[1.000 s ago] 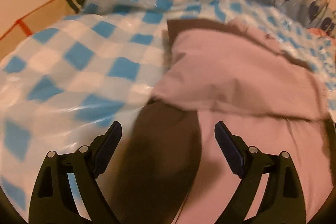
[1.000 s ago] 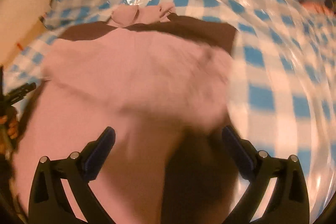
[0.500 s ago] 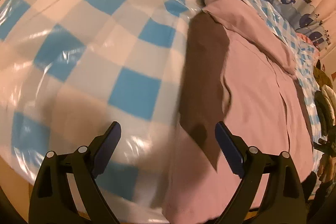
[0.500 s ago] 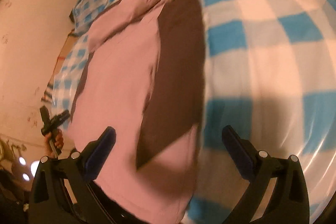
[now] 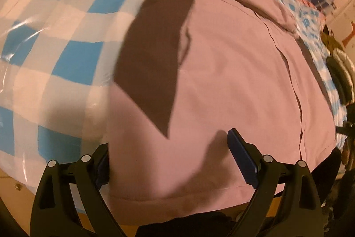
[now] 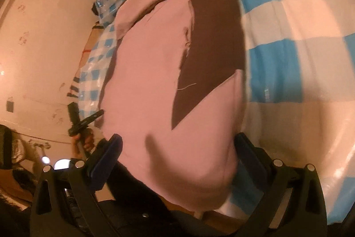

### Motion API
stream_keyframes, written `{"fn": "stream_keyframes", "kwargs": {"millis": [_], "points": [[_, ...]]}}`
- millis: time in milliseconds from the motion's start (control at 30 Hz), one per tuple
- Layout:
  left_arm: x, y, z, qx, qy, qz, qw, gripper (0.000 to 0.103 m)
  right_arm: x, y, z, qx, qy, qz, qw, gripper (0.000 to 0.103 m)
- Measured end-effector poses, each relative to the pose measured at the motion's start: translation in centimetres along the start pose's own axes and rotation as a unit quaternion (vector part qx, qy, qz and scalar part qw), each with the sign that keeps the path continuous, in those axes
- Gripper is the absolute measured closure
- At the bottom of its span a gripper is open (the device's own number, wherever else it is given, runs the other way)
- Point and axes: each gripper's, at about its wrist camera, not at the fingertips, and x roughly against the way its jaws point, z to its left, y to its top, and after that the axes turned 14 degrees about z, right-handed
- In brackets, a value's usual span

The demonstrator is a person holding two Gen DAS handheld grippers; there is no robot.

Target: Fold large clothes

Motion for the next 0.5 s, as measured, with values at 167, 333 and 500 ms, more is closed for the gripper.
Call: {"fn": "stream_keyframes", "kwargs": {"millis": [167, 333, 500], "points": [[0.4, -0.3, 0.3, 0.01, -0.021, -0.003, 0.9997, 0.016, -1.0, -0.3, 0.7, 0.023, -0.004, 0.019, 1.0, 0.007], [-1.2, 0.0, -0.7, -0.007, 0.046, 0.024, 0.9986, 0.016, -0.6, -0.5, 0.6, 0.011, -0.043, 0.008, 0.999, 0.016], [-0.4, 0.3, -1.7, -0.01, 0.056, 0.015, 0.9983, 0.078, -2.4, -0.8, 1.3, 0.02, -0.054, 0.007, 0.998, 0.072]]}}
